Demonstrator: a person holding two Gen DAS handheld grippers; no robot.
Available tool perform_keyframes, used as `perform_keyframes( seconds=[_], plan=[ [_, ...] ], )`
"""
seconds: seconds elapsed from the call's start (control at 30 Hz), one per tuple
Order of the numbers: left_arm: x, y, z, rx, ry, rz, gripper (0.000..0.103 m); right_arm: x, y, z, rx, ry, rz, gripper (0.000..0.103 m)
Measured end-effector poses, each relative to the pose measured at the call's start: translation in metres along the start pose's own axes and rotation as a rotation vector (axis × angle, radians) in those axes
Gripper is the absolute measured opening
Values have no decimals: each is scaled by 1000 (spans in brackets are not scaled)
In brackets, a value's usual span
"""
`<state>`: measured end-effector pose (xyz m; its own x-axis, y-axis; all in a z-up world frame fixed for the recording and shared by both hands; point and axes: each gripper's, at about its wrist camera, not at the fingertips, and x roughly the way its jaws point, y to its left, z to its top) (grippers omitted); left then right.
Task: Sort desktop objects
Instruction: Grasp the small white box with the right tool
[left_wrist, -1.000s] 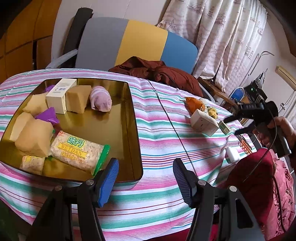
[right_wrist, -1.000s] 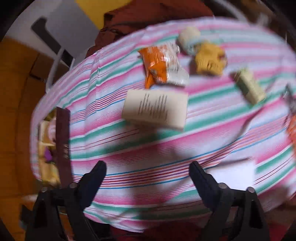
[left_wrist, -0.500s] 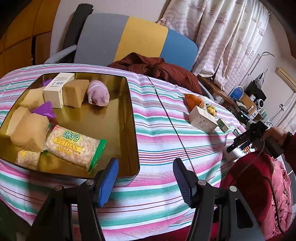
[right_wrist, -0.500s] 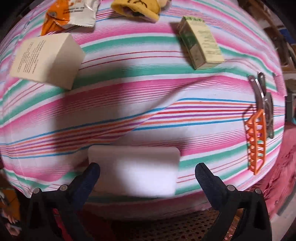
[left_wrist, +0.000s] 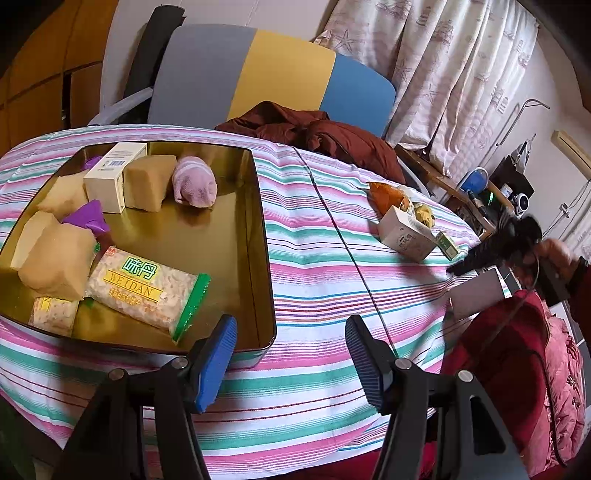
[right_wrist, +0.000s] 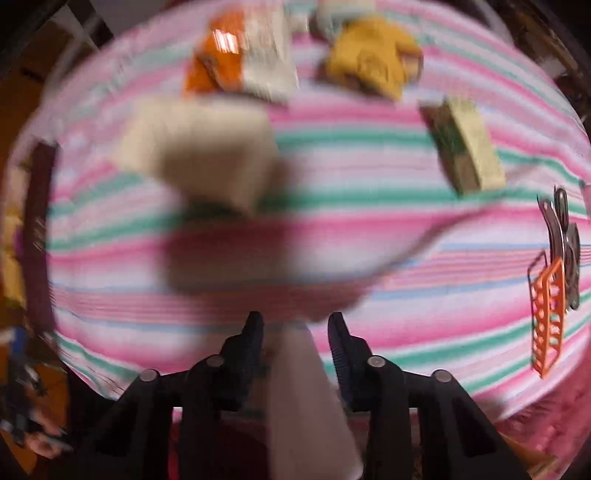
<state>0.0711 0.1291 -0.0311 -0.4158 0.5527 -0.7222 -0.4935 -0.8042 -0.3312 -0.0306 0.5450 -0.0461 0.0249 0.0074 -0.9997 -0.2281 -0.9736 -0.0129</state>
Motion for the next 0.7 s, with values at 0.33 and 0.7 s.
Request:
perform_keyframes(
  seconds=[0.33, 0.7],
  plan=[
    [3, -9, 2, 27, 16, 13, 62, -21, -5, 68, 207, -320, 113, 91],
    [6, -12, 12, 32, 10, 21, 62, -13, 85, 3, -53, -148, 416, 87]
  ],
)
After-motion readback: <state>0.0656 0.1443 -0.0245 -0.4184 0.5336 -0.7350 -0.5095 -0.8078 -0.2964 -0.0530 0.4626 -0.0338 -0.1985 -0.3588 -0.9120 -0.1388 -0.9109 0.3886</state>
